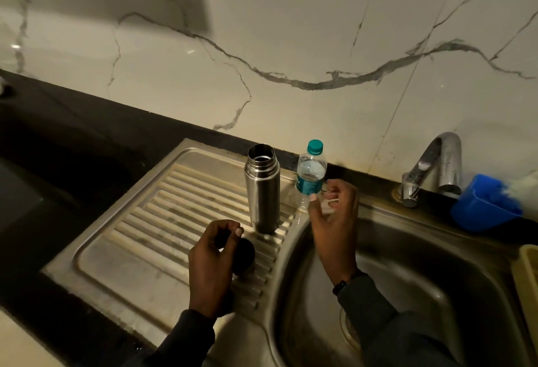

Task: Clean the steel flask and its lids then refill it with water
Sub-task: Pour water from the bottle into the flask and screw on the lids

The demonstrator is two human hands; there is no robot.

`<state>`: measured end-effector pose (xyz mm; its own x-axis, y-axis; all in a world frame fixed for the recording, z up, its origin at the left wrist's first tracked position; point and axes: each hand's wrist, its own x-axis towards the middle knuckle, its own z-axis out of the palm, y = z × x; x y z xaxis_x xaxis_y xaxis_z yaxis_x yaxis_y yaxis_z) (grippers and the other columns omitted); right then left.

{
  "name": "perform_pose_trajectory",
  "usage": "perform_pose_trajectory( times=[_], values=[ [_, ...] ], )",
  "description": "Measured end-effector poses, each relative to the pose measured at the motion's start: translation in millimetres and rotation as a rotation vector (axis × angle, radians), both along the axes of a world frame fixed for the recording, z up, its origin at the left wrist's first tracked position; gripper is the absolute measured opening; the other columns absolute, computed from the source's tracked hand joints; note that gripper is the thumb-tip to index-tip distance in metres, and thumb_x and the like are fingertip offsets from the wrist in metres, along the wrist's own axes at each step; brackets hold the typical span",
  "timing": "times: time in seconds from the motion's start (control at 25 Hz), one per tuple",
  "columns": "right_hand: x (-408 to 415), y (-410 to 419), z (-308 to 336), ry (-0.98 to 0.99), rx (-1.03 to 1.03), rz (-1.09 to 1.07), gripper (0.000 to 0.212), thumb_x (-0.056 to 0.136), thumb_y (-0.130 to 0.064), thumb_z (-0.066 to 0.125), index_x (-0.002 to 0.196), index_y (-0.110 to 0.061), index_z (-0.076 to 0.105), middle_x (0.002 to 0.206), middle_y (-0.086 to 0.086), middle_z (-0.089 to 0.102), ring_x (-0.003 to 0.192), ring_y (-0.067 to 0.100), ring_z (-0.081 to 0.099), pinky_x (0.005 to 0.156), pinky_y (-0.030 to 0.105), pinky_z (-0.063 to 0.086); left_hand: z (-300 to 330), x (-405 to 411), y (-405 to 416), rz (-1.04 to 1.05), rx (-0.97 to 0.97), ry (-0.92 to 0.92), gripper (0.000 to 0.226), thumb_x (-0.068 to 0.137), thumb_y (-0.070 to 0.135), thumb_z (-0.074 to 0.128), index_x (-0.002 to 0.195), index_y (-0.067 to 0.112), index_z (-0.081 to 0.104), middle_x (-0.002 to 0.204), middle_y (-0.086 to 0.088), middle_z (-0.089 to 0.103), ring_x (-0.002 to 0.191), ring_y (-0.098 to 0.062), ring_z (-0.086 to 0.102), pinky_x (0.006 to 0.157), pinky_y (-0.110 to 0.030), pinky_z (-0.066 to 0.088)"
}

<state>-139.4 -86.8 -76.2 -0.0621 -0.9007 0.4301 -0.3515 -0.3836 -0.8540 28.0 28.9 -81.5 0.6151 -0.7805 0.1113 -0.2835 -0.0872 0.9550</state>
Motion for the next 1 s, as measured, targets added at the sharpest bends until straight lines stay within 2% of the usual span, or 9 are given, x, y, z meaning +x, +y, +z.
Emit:
perform_pose_trajectory(
  times=[0.08,0.2,0.28,0.36,0.48,0.68,0.8,0.92,1.0],
  values=[
    [17,15,7,0.035,0.084,0.206,0.067,0.081,-0.032,0.074,0.136,-0.019,0.037,0.136,0.0,0.043,0.121,0.01,0.046,0.1,0.024,0.043,-6,8,5,0.023,0.009,0.009,0.011,0.093,0.014,0.068,0.091,0.024,0.069,0.09,0.009,0.074,0.088,-0.009,0.07,0.079,-0.024,0.052],
    [42,10,19,0.019,0.319,0.393,0.105,0.07,-0.044,0.079,0.15,-0.027,0.013,0.157,-0.001,0.023,0.143,0.013,0.025,0.115,0.034,0.026,-10,15,17,0.064,0.009,0.02,0.009,0.092,0.012,0.069,0.092,0.021,0.07,0.091,0.008,0.075,0.091,-0.007,0.07,0.082,-0.027,0.052],
    [55,0,25,0.013,0.381,0.431,0.115,0.068,-0.04,0.083,0.151,-0.028,0.005,0.159,0.001,0.019,0.145,0.017,0.021,0.116,0.038,0.023,-11,18,27,0.1,0.026,0.006,0.008,0.092,0.013,0.069,0.093,0.021,0.07,0.092,0.008,0.075,0.091,-0.003,0.07,0.083,-0.025,0.052],
    [63,-11,28,-0.032,0.409,0.461,0.111,0.069,-0.03,0.085,0.15,-0.025,0.009,0.152,0.001,0.033,0.137,0.016,0.035,0.11,0.033,0.031,-14,22,36,0.12,0.05,0.015,0.007,0.092,0.014,0.07,0.094,0.021,0.07,0.093,0.008,0.075,0.092,-0.002,0.069,0.083,-0.025,0.052],
    [70,-19,25,-0.064,0.446,0.482,0.085,0.068,-0.023,0.086,0.136,-0.019,0.034,0.129,-0.004,0.055,0.116,0.011,0.054,0.103,0.037,0.044,-18,26,50,0.143,0.079,0.005,0.007,0.091,0.015,0.071,0.095,0.02,0.07,0.093,0.008,0.075,0.092,-0.002,0.069,0.08,-0.023,0.054],
    [72,-11,24,-0.138,0.416,0.458,0.06,0.068,-0.018,0.086,0.114,-0.03,0.051,0.113,-0.01,0.063,0.102,0.004,0.06,0.098,0.039,0.05,-24,31,74,0.081,0.129,-0.005,0.017,0.085,0.024,0.077,0.099,0.022,0.067,0.095,0.005,0.074,0.09,-0.009,0.069,0.082,-0.031,0.055],
    [67,7,31,-0.267,0.363,0.371,0.062,0.067,-0.017,0.085,0.112,-0.039,0.05,0.114,-0.012,0.063,0.104,0.004,0.061,0.097,0.036,0.05,-32,39,90,-0.04,0.205,-0.019,0.05,0.07,0.054,0.083,0.108,0.029,0.062,0.106,0.011,0.069,0.097,-0.008,0.065,0.08,-0.024,0.051],
    [58,28,46,-0.306,0.302,0.331,0.069,0.067,-0.02,0.085,0.114,-0.049,0.044,0.117,-0.012,0.061,0.106,0.005,0.061,0.095,0.032,0.05,-44,42,101,-0.205,0.34,-0.152,0.097,0.048,0.084,0.07,0.125,0.029,0.053,0.126,0.014,0.057,0.112,-0.006,0.054,0.086,-0.013,0.041],
    [49,42,55,-0.301,0.256,0.335,0.071,0.066,-0.021,0.086,0.115,-0.05,0.044,0.118,-0.012,0.061,0.105,0.005,0.062,0.093,0.031,0.052,-50,39,104,-0.249,0.379,-0.265,0.114,0.045,0.095,0.058,0.134,0.025,0.048,0.133,0.008,0.053,0.118,-0.012,0.049,0.095,-0.023,0.041]
  ],
)
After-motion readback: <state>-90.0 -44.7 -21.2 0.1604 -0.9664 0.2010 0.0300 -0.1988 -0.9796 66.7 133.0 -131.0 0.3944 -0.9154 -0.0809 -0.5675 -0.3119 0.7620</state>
